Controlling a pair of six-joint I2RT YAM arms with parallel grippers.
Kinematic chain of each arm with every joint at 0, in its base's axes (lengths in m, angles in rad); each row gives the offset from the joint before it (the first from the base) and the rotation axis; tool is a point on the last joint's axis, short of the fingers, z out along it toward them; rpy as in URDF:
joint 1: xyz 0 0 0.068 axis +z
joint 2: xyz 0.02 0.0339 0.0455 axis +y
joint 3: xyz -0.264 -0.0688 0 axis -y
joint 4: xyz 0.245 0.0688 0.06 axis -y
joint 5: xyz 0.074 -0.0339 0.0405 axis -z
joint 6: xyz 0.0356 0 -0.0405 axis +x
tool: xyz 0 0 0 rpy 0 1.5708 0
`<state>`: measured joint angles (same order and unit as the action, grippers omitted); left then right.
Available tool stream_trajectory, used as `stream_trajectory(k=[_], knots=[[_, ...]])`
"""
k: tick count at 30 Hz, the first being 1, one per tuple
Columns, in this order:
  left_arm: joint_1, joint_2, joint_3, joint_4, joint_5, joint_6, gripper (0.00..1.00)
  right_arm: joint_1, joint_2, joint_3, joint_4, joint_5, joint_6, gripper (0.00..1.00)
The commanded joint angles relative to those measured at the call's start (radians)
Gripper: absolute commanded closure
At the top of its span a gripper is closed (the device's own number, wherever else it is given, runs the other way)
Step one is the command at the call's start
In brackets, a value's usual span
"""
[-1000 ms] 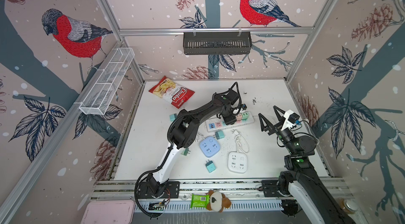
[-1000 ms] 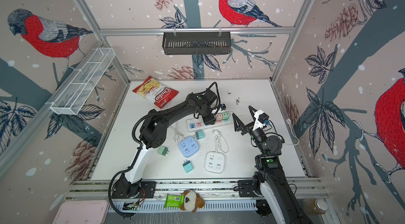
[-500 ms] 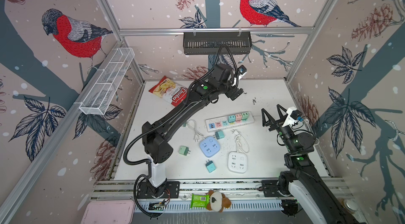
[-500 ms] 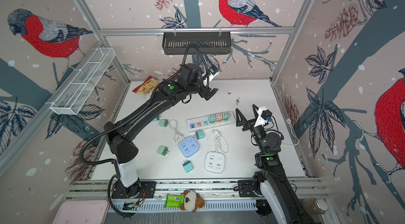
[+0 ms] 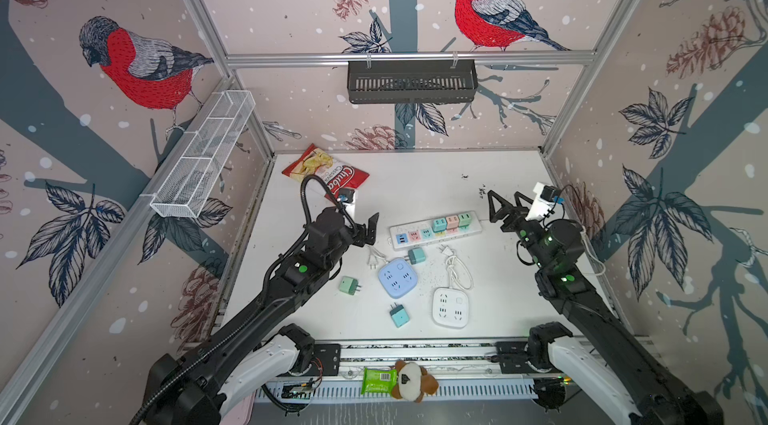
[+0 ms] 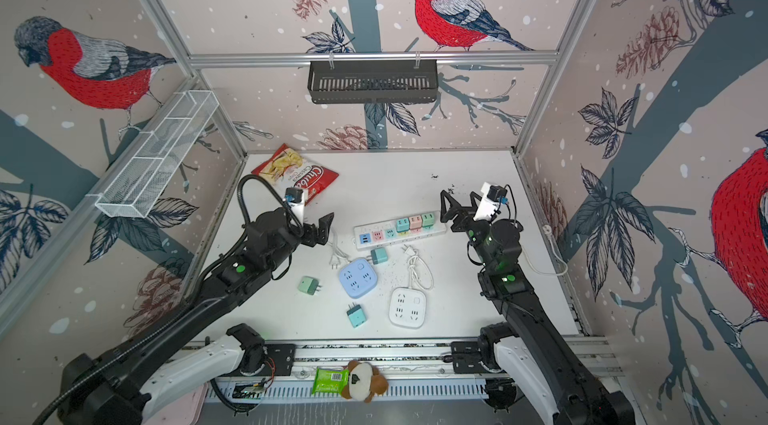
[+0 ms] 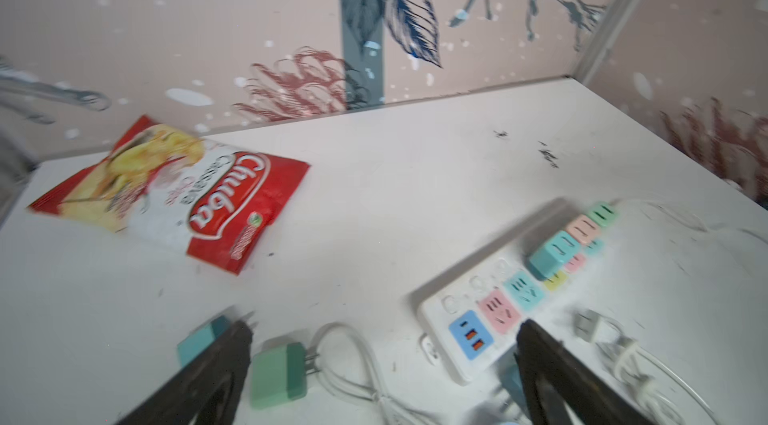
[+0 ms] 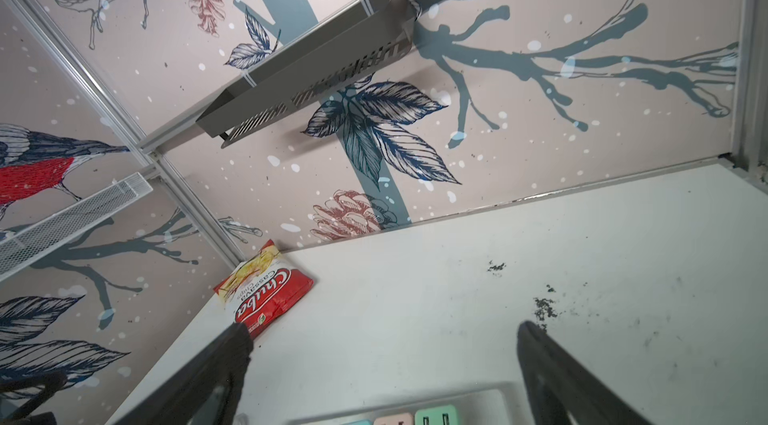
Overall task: Insert the plug
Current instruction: 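Open the left gripper and lift it away while the right arm swings toward the table, then reach the right gripper down to the second teal charger near the strip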
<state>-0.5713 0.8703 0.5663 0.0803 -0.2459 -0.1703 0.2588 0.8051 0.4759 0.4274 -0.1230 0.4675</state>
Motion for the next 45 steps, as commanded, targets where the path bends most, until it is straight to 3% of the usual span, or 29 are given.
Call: stream_trajectory(k=[1, 6, 8, 10, 13, 16, 19, 26, 29, 31, 45], knots=[[0.004, -0.072, -0.153, 0.356, -0.248, -0.056, 0.02, 0.065, 0.023, 0.062, -0.089, 0.063, 0.014, 0.00], [0.011, 0.018, -0.226, 0.347, -0.414, -0.039, 0.02, 0.287, 0.012, 0.073, -0.102, 0.257, 0.046, 0.06], [0.029, 0.102, -0.216, 0.346, -0.417, -0.058, 0.02, 0.364, 0.023, 0.084, -0.104, 0.310, 0.049, 0.14], [0.046, 0.188, -0.193, 0.382, -0.338, -0.042, 0.02, 0.442, 0.046, 0.118, -0.139, 0.371, 0.037, 0.20], [0.057, 0.294, -0.110, 0.319, -0.385, -0.053, 0.03, 0.555, 0.082, 0.151, -0.184, 0.505, 0.022, 0.22], [0.061, 0.311, -0.104, 0.333, -0.396, -0.048, 0.03, 0.623, 0.106, 0.143, -0.195, 0.577, 0.020, 0.22], [0.073, 0.289, -0.116, 0.331, -0.409, -0.068, 0.03, 0.649, 0.129, 0.134, -0.201, 0.585, 0.021, 0.24], [0.114, 0.134, -0.231, 0.412, -0.280, -0.049, 0.03, 0.704, 0.179, 0.093, -0.194, 0.607, -0.016, 0.25], [0.131, 0.091, -0.261, 0.425, -0.251, -0.054, 0.03, 0.708, 0.197, 0.065, -0.175, 0.607, -0.008, 0.32], [0.134, 0.081, -0.267, 0.431, -0.240, -0.052, 0.03, 0.711, 0.217, 0.060, -0.165, 0.596, 0.000, 0.38], [0.140, 0.107, -0.250, 0.419, -0.237, -0.055, 0.03, 0.790, 0.560, 0.192, -0.173, 0.426, 0.021, 0.53]])
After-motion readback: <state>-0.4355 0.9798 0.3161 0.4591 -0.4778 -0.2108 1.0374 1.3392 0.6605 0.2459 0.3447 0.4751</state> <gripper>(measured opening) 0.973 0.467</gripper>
